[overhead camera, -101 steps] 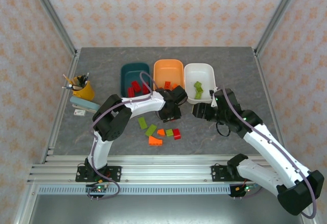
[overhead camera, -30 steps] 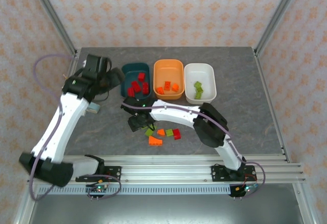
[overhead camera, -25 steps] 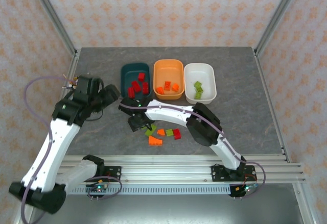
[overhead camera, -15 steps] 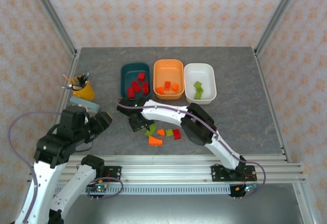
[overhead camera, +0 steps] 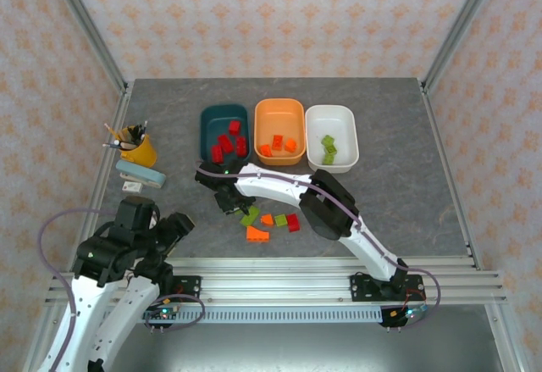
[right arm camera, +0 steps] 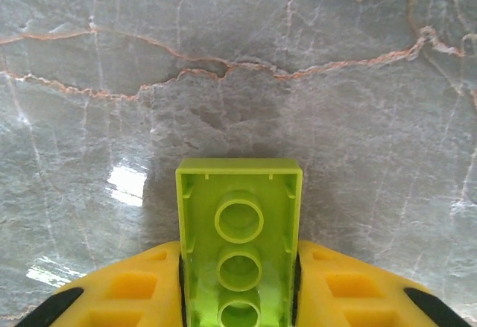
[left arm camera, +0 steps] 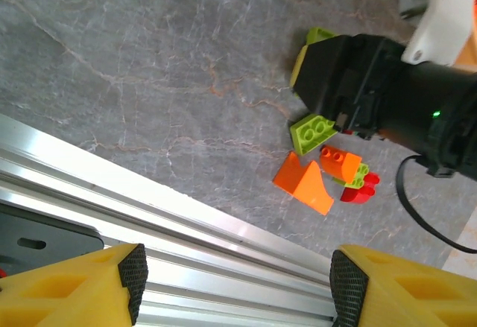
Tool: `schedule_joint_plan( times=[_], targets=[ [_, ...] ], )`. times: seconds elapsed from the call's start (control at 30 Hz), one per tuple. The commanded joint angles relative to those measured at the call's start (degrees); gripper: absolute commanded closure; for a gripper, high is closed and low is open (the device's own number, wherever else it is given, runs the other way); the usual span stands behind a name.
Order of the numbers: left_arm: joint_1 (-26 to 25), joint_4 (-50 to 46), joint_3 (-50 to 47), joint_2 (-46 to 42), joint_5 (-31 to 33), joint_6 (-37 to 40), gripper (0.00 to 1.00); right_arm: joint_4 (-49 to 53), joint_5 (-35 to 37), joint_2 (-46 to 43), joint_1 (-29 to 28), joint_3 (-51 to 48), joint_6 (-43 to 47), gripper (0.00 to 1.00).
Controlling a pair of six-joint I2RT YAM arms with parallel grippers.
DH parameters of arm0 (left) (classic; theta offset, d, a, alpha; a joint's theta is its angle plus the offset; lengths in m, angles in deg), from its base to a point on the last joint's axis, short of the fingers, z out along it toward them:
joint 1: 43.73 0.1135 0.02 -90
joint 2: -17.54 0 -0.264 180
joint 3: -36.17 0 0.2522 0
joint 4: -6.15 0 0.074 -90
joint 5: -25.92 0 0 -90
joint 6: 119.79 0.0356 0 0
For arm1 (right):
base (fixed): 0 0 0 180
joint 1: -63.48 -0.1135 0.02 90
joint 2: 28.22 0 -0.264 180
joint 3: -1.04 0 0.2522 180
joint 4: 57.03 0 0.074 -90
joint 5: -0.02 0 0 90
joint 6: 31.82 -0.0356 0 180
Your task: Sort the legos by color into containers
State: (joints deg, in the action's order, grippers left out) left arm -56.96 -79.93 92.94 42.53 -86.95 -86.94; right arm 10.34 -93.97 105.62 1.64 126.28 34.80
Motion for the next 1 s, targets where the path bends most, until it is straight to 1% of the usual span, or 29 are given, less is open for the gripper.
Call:
schedule_joint_plan(
  times=[0.0,0.17,0.3,0.4,0.47,0.53,0.63,0.73,0.83,0.97],
  targets=[
    [0.2,3.7,-1.4,-0.1,-2.9,-0.5,0.32,0.7,4.5,-3.0,0.9,-0.3,0.3,0.68],
    [0.2,11.3,-3.2,2.7,-6.4,-0.9,0.31,0.7,7.5,-11.5,2.7,-1.5,0.6,0.71],
    [-0.1,18.1,-1.9,8.4,-8.5,0.2,0.31,0.7,8.7,-20.1,7.8,-6.0,0.6,0.71],
    [-1.7,22.1,0.8,14.4,-8.3,1.5,0.31,0.1,8.2,-26.3,14.5,-11.3,1.3,0.71],
    [-4.2,25.2,3.0,19.0,-6.9,1.9,0.31,-1.0,7.6,-29.4,20.3,-14.9,2.5,0.71],
    [-7.3,28.4,5.0,23.6,-5.1,1.6,0.31,-2.1,6.0,-30.2,26.1,-16.6,3.9,0.71],
    [-12.6,33.1,8.9,30.8,-1.9,1.0,0.31,-3.7,3.9,-28.1,33.9,-16.0,6.1,0.71],
    [-16.6,36.9,13.3,37.5,0.9,0.7,0.3,-3.8,2.1,-22.2,39.5,-11.3,7.7,0.71],
    [-18.8,39.0,17.7,43.8,2.4,0.7,0.3,-2.8,0.6,-14.9,43.1,-4.6,8.3,0.71],
    [-20.3,40.1,22.8,50.0,4.1,0.9,0.3,-1.0,-0.3,-5.5,45.3,5.0,9.0,0.71]
  ],
)
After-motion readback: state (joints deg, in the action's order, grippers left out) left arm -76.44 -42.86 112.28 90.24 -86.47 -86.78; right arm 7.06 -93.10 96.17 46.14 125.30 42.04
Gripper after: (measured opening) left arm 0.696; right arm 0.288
